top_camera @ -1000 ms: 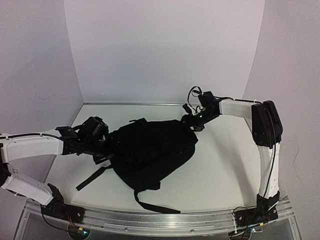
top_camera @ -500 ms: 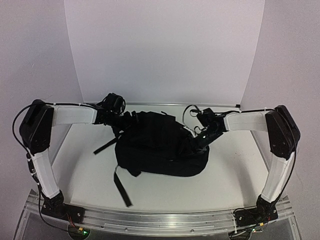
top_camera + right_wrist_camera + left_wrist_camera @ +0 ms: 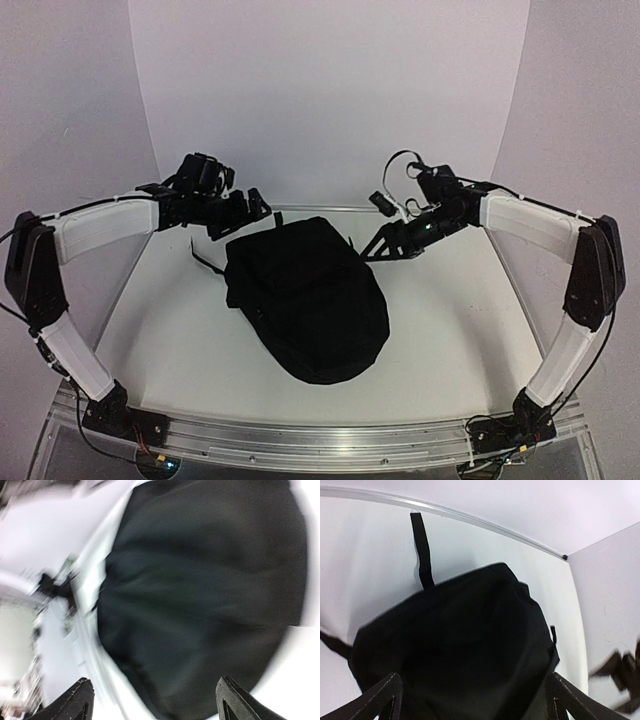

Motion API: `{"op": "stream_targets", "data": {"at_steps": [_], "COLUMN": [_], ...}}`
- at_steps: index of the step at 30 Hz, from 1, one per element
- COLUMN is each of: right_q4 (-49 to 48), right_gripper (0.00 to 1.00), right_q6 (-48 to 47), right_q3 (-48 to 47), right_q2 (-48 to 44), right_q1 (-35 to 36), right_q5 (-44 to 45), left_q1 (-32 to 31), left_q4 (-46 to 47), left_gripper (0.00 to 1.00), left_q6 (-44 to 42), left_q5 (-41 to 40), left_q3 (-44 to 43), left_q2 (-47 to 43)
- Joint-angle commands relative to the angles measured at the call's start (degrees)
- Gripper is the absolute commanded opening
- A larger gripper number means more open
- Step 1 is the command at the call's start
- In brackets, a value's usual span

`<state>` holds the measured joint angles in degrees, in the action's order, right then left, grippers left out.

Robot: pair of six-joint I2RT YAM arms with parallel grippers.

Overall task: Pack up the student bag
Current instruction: Adjust the student bag at the center of the board.

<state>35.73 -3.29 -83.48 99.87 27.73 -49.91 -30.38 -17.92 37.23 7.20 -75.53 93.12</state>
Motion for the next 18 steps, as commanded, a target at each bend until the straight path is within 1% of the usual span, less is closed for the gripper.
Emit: {"op": "stream_targets", "data": {"at_steps": [1,3,7,12,14,18], "right_q4": [1.33,1.40,1.41,1.41,1.43,1.24], "right_gripper": [0.85,0.84,0.81,0.80,0.74,0.56], "right_q6": [-1.98,-1.74,-1.10,-2.67,-2.69,-1.94], "right_q3": [-5.25,-7.66,-8.38,-6.43,-5.15,-0.93], "right_q2": [5.43,9.42,15.43,19.04,19.86,18.32], "right_q1": [-1.17,-1.65,-1.89,-1.91,-1.91,-1.92], "right_q5": [12.66,13.01,10.20,10.27,8.64,1.81], "left_q1": [-3.71,-6.31,-11.27,-12.71,-12.65,-12.22], "left_q4": [1.88,2.49,3.82,9.92,12.09,12.99], "left_gripper": [0.99,1.00,0.99,0.98,0.97,0.93], "left_q6": [6.07,9.88,15.16,20.25,20.36,16.87], "left_q5": [-2.01,-3.57,-6.21,-3.37,-2.79,-4.25], "left_q3": [14.27,19.35,26.74,34.43,35.30,31.61], "left_q2": [-9.17,-13.11,-18.85,-19.52,-18.13,-13.79]}}
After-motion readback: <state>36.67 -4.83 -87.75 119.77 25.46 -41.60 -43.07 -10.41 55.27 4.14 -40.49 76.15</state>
